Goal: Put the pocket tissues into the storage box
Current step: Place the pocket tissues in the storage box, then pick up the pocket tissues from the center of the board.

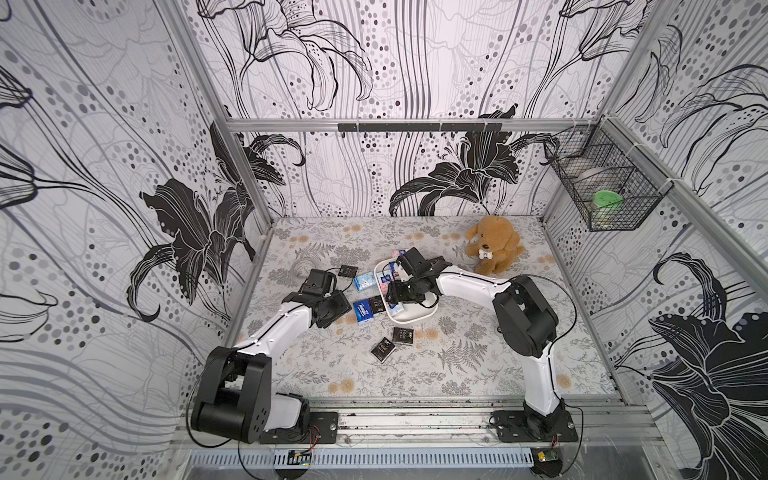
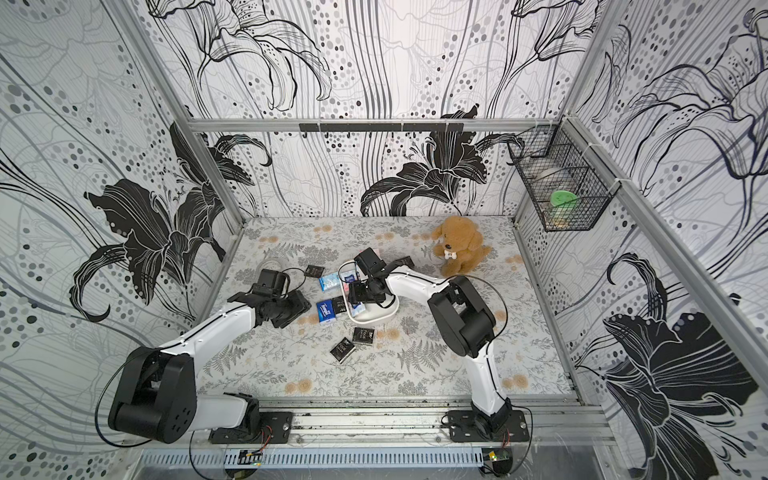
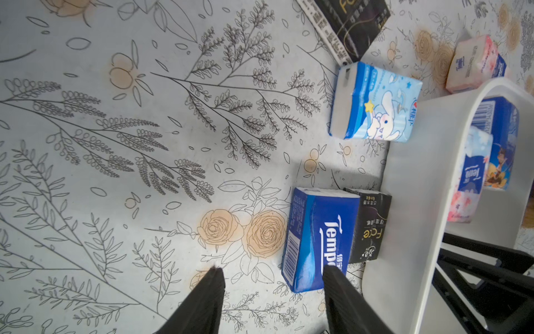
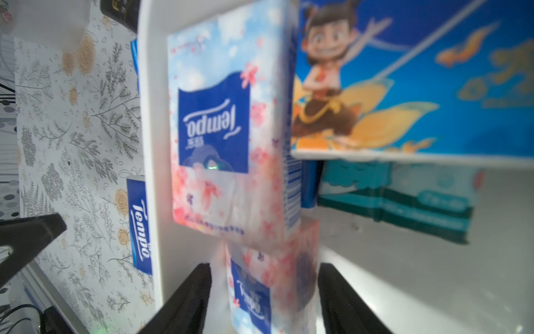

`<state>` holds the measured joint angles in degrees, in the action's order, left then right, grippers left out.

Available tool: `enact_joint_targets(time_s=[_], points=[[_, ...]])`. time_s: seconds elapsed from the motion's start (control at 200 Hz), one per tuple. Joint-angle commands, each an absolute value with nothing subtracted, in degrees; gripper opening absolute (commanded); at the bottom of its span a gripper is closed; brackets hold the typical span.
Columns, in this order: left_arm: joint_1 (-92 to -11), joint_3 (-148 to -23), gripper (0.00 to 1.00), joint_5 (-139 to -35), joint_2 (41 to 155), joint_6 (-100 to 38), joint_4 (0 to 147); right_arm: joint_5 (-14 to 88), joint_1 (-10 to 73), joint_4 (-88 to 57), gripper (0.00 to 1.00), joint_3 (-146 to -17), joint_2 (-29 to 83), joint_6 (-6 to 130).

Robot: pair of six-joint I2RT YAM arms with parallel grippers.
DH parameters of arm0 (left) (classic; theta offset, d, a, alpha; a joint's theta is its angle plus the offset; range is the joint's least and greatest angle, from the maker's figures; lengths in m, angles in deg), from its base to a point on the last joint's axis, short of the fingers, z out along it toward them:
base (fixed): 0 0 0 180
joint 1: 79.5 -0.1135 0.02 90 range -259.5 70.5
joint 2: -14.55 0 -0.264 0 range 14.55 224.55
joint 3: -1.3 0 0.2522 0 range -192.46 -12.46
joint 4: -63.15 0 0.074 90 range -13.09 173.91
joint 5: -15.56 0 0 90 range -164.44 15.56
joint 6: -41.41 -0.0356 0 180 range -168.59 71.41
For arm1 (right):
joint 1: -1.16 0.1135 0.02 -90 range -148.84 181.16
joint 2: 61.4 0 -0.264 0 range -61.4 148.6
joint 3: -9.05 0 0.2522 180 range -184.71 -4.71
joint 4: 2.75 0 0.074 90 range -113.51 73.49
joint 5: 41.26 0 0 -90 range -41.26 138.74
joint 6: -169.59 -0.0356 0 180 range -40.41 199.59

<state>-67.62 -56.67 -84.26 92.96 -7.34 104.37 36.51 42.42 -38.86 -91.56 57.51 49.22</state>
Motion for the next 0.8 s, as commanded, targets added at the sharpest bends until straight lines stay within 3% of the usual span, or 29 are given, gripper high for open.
enact_joint_targets(time_s=[0.0,0.516,0.796], points=[[-64.82,-58.87,0.59,-82.02,95.33,-8.42,103.72,40.18,42.82,-42.42,0.69,-92.56,56.37,50.67],[-59.38,-66.06,0.61,-78.73,106.13,-9.97,103.11,49.13,42.74,-40.95,0.81,-82.29,40.17,48.66],[-58.39,-66.84,0.6,-78.99,109.96,-10.8,101.79,52.33,42.73,-42.41,0.82,-79.11,35.74,48.76]])
